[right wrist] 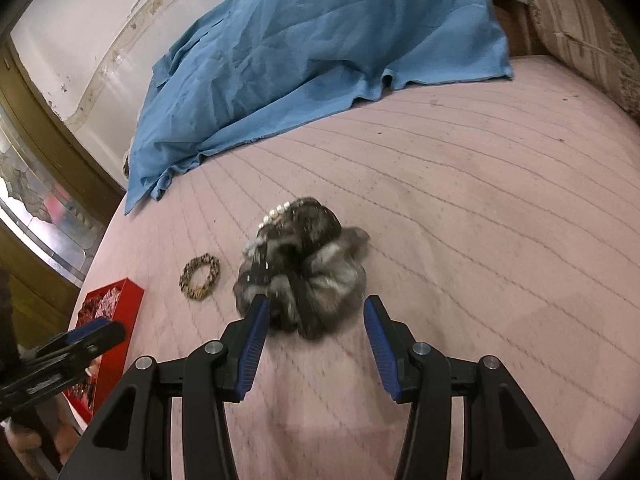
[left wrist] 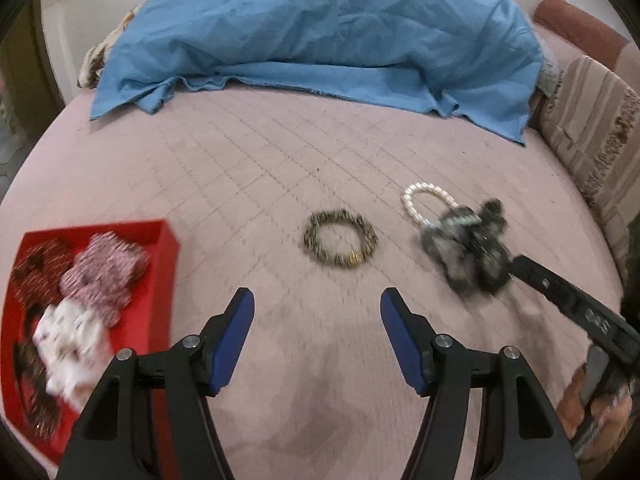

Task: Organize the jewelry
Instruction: 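Grasp the gray sheer scrunchie with the right tool while the left tool grasps the leopard-print hair tie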

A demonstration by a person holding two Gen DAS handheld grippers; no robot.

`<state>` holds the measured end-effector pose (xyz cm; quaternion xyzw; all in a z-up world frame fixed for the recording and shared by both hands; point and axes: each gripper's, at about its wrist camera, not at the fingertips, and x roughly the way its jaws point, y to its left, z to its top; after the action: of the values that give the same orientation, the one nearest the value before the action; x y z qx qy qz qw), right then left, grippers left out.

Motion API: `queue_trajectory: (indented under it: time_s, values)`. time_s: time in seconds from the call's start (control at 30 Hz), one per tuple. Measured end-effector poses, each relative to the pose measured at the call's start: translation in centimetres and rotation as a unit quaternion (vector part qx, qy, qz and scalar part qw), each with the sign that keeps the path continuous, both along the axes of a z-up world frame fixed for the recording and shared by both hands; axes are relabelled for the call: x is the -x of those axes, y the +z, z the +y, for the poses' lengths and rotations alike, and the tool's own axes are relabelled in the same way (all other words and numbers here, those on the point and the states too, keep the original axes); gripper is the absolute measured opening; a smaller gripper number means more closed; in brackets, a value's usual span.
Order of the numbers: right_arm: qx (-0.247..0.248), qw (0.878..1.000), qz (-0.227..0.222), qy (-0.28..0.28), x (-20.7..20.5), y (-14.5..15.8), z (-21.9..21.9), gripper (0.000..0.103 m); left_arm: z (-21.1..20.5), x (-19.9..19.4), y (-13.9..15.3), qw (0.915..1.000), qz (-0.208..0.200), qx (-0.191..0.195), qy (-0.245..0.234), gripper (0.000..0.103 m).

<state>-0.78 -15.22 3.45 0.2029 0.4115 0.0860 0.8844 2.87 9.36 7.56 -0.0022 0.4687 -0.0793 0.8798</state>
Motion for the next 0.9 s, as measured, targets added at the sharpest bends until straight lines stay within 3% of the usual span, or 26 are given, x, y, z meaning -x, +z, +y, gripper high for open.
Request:
queue_trajectory:
  time_s: [0.23,0.47,0.53,0.6,0.63,0.67,0.9]
  values:
    - [-0.013,1.000,0.001,0.005,-2.5,-1.6,-0.4,0.053,-0.7,-5.6,-3.1,0.9997,0.019,-0.013,0.004,0.051]
    - [-0.045,0.999,0.003,0.010,-3.6,-2.7,-0.8,0.054,-1.3,-7.5,-4.6,0.9994,0.033,-0.010,-0.001,0.048]
    - [-0.055,0.998,0.003,0.010,-3.8,-2.8,-1.0,0.054,-1.6,-7.6,-4.7,0.9995,0.028,-0.015,0.001,0.042]
    - [-0.072,0.997,0.004,0.014,-3.9,-3.0,-1.1,0.043,-1.9,-7.4,-4.7,0.9993,0.028,-0.024,0.002,0.009]
    - [-0.083,0.996,0.005,0.019,-4.0,-3.1,-1.2,0.027,-2.0,-7.4,-4.6,0.9992,0.032,-0.023,0.000,0.006]
    - [-0.101,0.994,0.010,0.029,-4.0,-3.1,-1.2,0.017,-2.0,-7.3,-4.5,0.9993,0.036,-0.012,-0.004,0.006]
    - [-0.135,0.989,0.001,0.053,-2.9,-1.7,-0.9,0.009,-2.1,-4.7,-1.8,0.9993,0.027,0.023,-0.012,0.006]
